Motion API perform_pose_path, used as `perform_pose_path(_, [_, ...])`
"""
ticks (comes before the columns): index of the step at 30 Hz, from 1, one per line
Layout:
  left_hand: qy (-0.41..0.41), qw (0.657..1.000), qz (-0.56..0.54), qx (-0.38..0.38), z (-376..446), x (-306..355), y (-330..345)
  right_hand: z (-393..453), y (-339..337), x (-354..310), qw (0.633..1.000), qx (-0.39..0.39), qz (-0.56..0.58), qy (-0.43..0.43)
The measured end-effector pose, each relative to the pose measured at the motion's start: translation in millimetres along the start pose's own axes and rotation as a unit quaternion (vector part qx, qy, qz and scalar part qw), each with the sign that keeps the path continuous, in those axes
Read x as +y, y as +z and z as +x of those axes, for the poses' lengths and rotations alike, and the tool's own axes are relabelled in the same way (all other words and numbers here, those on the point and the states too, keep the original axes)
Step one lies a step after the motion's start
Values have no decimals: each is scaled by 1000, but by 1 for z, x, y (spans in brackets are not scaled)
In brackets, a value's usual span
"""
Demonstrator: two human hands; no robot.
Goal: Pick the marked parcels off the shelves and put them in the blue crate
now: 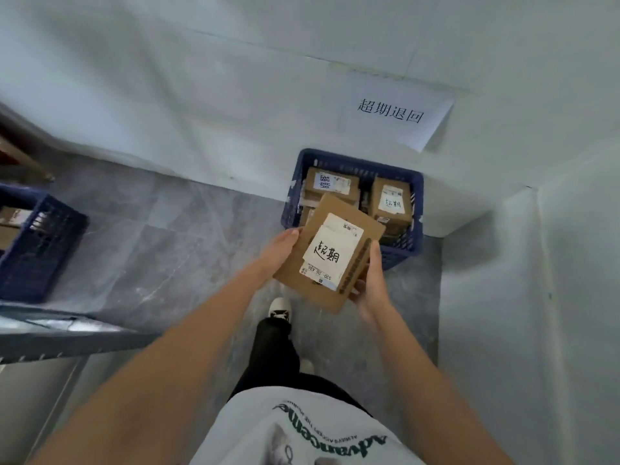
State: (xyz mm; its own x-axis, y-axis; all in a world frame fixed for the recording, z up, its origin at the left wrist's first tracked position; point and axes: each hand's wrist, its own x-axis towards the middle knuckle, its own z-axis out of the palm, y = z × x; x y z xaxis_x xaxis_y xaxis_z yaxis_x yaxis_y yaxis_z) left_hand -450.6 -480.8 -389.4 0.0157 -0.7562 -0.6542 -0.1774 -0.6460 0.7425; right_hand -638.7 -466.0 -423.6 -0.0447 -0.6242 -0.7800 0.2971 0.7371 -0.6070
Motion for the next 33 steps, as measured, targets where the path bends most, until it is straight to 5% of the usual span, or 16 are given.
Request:
perform_pose_path(6, [-91, 981, 83, -152, 78, 63, -7, 53, -7, -39, 986, -12, 142, 88])
perform_pose_path(11, [-95, 974, 111, -175, 136, 87, -15, 100, -18, -72, 964, 20, 219, 148])
perform_pose_path(15, [-78, 993, -73, -43, 168, 96, -4, 125, -15, -94, 962, 47, 234, 135])
perform_pose_path(19, [-133, 959, -243, 60, 193, 99, 18, 144, -13, -105, 960, 71, 247, 115])
perform_pose_path(25, [-160, 948, -257, 102, 227, 87, 26, 182, -13, -115, 979, 176, 21, 98])
perform_pose_path(33, [-194, 958, -181, 105, 298, 65, 33, 260, -14, -106, 973, 183, -117, 71])
